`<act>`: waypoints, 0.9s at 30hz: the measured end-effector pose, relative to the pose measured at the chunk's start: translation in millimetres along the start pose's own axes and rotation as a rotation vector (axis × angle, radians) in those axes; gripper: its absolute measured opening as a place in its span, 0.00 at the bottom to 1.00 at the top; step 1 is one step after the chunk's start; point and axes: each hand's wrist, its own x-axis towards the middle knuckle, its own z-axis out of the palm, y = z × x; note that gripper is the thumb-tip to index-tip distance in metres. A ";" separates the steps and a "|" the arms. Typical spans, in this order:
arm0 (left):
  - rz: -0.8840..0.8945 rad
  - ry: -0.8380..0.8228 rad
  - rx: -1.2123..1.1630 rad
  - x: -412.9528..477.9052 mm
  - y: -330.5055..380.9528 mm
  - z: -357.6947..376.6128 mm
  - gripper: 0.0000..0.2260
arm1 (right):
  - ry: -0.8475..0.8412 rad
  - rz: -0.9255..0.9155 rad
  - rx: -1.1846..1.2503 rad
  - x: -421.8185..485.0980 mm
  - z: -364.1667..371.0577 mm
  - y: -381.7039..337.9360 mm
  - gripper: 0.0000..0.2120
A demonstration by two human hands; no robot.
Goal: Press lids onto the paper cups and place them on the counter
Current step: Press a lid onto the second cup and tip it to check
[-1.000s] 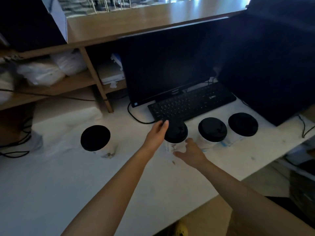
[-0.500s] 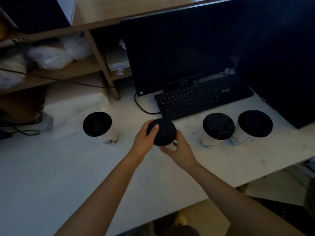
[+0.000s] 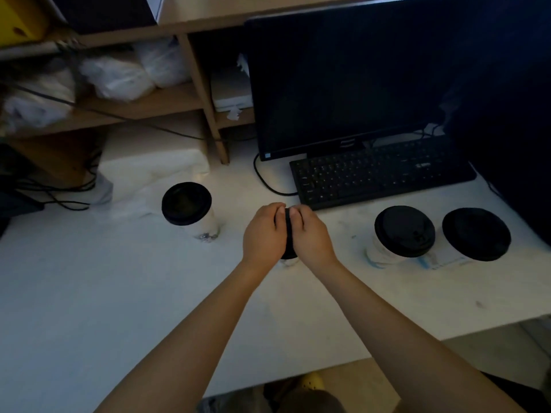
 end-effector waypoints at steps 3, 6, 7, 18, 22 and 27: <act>-0.004 0.029 0.010 -0.9 -1.5 3.0 0.14 | -0.005 -0.027 0.034 0.1 -1.3 3.4 0.13; -0.003 0.050 0.016 -0.8 0.3 3.6 0.14 | -0.010 -0.024 0.051 0.0 0.2 2.0 0.13; -0.001 0.043 0.022 -0.7 0.0 3.6 0.14 | -0.010 -0.019 0.061 -0.4 0.7 1.7 0.13; 0.268 -0.211 0.061 23.0 -10.1 -15.5 0.16 | 0.069 0.214 0.190 -20.5 0.3 -8.2 0.15; 0.291 -0.168 0.218 43.6 -9.0 -28.7 0.20 | 0.147 0.204 0.119 -34.2 7.5 0.6 0.17; 0.304 -0.195 0.338 58.8 4.9 -37.1 0.19 | 0.151 0.278 0.100 -47.3 17.3 6.0 0.18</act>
